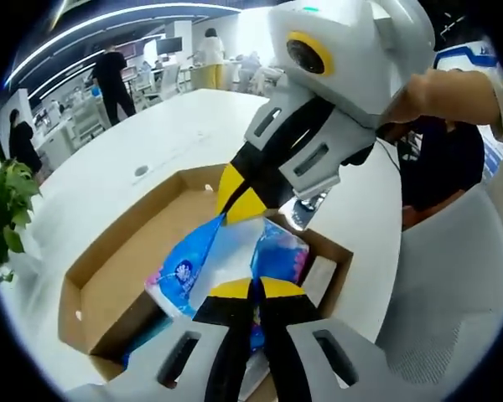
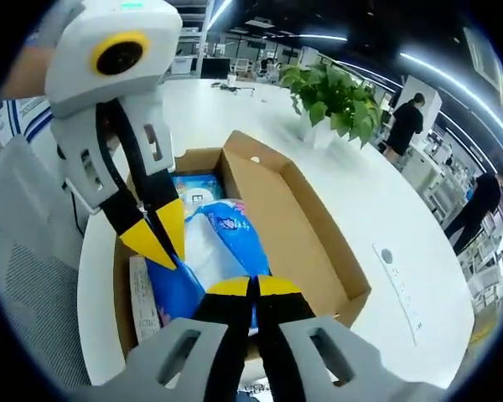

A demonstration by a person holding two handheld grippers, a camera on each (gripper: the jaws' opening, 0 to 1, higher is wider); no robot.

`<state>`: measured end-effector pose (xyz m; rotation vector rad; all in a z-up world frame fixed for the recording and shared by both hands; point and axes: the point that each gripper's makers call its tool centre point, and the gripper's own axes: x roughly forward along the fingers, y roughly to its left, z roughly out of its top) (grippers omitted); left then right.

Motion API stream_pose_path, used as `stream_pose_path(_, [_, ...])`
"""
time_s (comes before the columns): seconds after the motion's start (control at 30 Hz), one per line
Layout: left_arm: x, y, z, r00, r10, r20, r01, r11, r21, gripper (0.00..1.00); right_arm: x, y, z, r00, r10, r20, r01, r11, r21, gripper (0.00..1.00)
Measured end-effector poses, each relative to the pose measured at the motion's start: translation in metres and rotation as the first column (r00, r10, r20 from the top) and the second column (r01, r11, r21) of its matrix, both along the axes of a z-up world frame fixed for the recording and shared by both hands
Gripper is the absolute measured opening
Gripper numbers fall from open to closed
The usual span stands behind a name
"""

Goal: Operate the shoe box by opening the lid, removing the specified soft item, and placing it in the target area until the item is outside and the box remains undamaged.

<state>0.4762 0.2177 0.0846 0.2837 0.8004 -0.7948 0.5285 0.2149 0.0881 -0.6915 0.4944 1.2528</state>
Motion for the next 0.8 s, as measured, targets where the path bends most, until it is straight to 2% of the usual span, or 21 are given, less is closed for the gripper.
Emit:
stream_pose_path(0.5, [-0.001, -0.017, 0.033, 0.999, -0.025, 0.044, 0.026, 0.999, -0.028, 0.0, -0.003, -0.013, 0.032, 0.999, 0.032, 0.033, -0.032, 0.999, -0.003, 0.0])
stream_pose_path(0.8, [0.001, -0.051, 0.05, 0.995, -0.07, 0.068, 0.074, 0.995, -0.061, 0.0, -0.001, -0.04, 0.045, 0.999, 0.022, 0.042, -0.021, 1.0, -0.013, 0.0])
